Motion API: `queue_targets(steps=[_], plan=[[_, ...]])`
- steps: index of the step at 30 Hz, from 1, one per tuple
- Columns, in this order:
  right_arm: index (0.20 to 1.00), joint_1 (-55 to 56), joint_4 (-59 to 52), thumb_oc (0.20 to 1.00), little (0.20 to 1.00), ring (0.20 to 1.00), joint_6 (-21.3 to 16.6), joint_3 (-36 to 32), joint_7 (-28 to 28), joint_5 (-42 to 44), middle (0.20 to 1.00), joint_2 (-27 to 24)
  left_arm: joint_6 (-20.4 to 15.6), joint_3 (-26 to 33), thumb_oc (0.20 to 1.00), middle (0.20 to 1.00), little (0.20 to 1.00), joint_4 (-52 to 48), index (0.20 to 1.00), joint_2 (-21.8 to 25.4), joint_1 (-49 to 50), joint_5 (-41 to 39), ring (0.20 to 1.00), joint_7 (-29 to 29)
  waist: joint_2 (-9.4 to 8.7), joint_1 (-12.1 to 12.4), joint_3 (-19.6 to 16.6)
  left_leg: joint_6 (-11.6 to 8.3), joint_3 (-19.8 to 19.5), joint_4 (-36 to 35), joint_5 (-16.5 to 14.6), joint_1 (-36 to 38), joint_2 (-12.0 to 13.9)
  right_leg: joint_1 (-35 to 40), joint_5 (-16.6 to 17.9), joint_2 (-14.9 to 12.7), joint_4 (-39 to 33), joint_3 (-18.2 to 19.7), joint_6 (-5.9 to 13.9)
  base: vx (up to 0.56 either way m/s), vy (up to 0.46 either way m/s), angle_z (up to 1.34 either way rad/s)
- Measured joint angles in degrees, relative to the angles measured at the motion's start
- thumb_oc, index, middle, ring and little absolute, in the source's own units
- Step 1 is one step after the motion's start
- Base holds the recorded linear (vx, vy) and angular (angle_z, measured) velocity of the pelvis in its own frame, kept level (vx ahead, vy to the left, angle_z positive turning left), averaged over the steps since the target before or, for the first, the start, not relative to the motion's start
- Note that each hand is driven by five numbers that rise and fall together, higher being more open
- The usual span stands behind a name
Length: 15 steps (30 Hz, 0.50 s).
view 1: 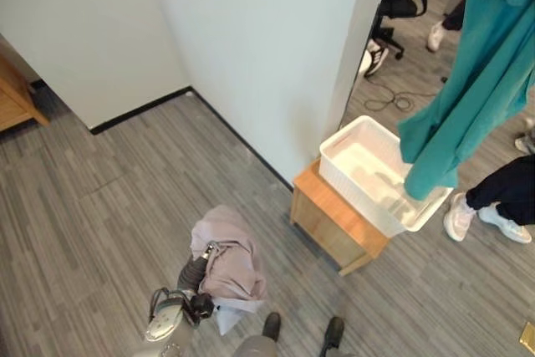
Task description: Pick up bed clothes into laundry basket.
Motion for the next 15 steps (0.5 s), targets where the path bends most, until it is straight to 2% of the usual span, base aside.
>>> queue_targets(steps=[3,8,12,15], plan=[[0.200,1.69,-0.04,0.200,0.200,0.200,0.07,-0.76,0.19,-0.03,0.200,1.46,-0.12,-0.91,0.200,0.200,0.200,0.46,0.200,-0.14,-0.89,0.00,0.200,0.49,0.17,0.18,2.16,-0.26,-0.28,0.00,0.65,-1.46,0.05,-1.46,0.54,0.12,0.00,-0.09,-0.39,-0.07,0.019,0.04],[0.200,7.04,0.19,0.200,0.200,0.200,0.23,-7.26,0.09,-0.10,0.200,3.68,-0.98,-1.51,0.200,0.200,0.200,0.14,0.200,-0.24,-2.37,0.00,0.200,1.61,0.40,1.23,6.81,-0.31,0.91,0.14,1.06,-3.03,0.19,-3.48,1.48,0.29,-0.01,1.15,-0.64,-0.07,0.036,-0.09],[0.200,12.58,2.51,0.200,0.200,0.200,1.37,-12.23,-0.07,-0.10,0.200,5.30,-1.30,-1.43,0.200,0.200,0.200,-0.10,0.200,-0.28,-3.87,0.01,0.200,2.28,2.11,1.34,10.16,-0.07,1.30,0.36,1.24,-4.36,-0.11,-4.89,2.05,0.07,0.01,1.65,-0.52,-0.05,0.033,-0.07],[0.200,16.76,3.78,0.200,0.200,0.200,2.04,-16.09,-0.70,-0.09,0.200,7.31,-1.45,-1.35,0.200,0.200,0.200,-0.11,0.200,-0.37,-4.47,0.00,0.200,2.92,2.74,1.31,11.16,-0.01,2.03,0.28,1.28,-5.43,-0.01,-6.40,2.44,0.25,0.02,2.38,-0.92,-0.03,0.022,-0.12]])
